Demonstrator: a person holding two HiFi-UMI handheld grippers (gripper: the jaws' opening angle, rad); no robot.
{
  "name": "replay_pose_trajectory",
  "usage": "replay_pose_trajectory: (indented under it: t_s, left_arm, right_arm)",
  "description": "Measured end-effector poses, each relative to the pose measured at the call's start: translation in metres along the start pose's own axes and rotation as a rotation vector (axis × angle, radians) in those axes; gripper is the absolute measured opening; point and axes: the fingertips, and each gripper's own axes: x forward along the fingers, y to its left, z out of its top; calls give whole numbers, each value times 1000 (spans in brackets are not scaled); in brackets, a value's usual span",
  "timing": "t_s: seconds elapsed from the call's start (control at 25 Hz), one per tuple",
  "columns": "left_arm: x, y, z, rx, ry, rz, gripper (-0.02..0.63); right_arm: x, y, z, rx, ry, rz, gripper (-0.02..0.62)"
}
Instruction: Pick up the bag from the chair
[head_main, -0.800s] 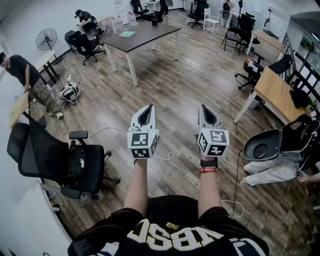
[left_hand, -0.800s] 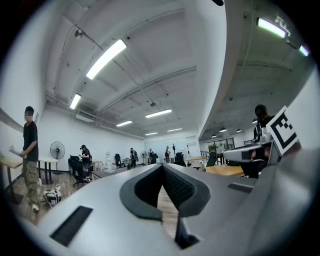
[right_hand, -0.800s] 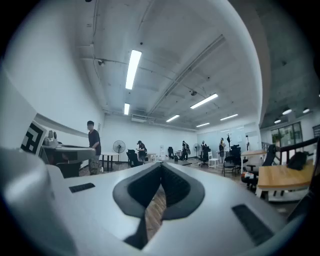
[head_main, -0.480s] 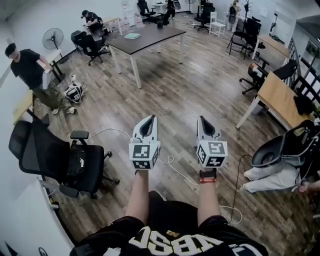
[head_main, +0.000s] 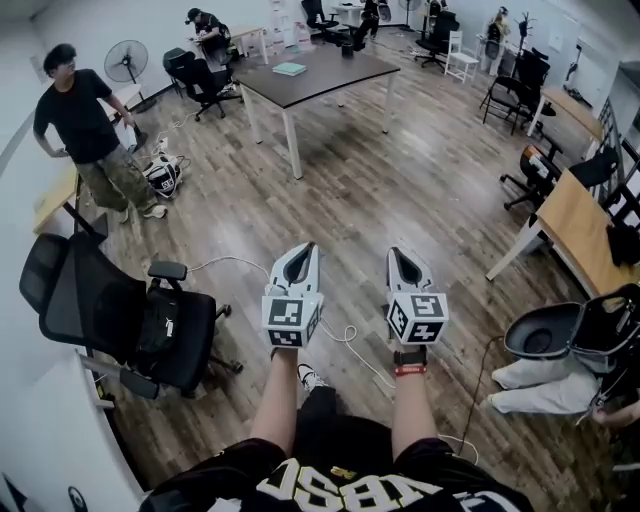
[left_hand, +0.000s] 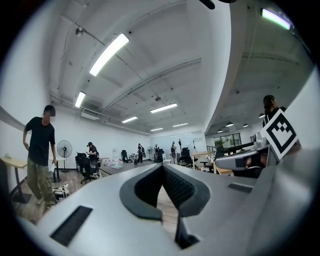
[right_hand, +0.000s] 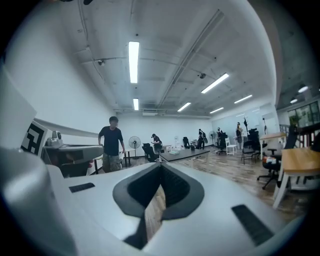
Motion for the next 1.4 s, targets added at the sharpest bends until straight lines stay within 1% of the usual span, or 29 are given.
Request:
replay_pose_trajectory:
  t_s: [0.08, 0.16, 0.24, 0.32, 0.4, 0.52, 0.6, 0.72, 0.92, 1.08, 1.24, 1.4]
  left_arm:
    - [8, 33, 1, 3, -5, 37, 14]
    - [14, 71, 6, 13, -13, 83, 14]
    - [15, 113, 13, 34, -24, 148, 14]
    - [8, 162, 17, 38, -37, 233, 14]
    - [-6, 213, 18, 34, -43, 316, 15]
    - [-35, 281, 15, 38, -34, 415, 14]
    - [-60, 320, 12, 35, -25, 495, 14]
    - [-106, 369, 11, 18, -13, 642, 14]
    - [-183, 419, -6, -15, 21, 839, 14]
    - [-245, 449, -16, -17, 32, 992, 14]
    - [-293, 463, -21, -13, 37, 1115, 14]
    - [-328, 475, -13, -3, 17, 1205, 14]
  right_arm:
    - [36, 21, 7, -13, 2, 49, 9]
    - [75, 52, 17, -41, 4, 114, 9]
    - [114, 89, 28, -80, 1, 189, 9]
    - [153, 134, 36, -112, -2, 280, 9]
    - [189, 183, 39, -132, -4, 372, 9]
    - [233, 252, 41, -139, -9, 484, 9]
    - [252, 296, 39, -142, -5, 567, 9]
    - [271, 366, 31, -152, 19, 714, 9]
    - [281, 475, 5, -159, 69, 944, 9]
    - [269, 552, -16, -175, 103, 1123, 9]
    - [254, 607, -28, -183, 120, 1263, 9]
    - [240, 648, -26, -195, 106, 1363, 9]
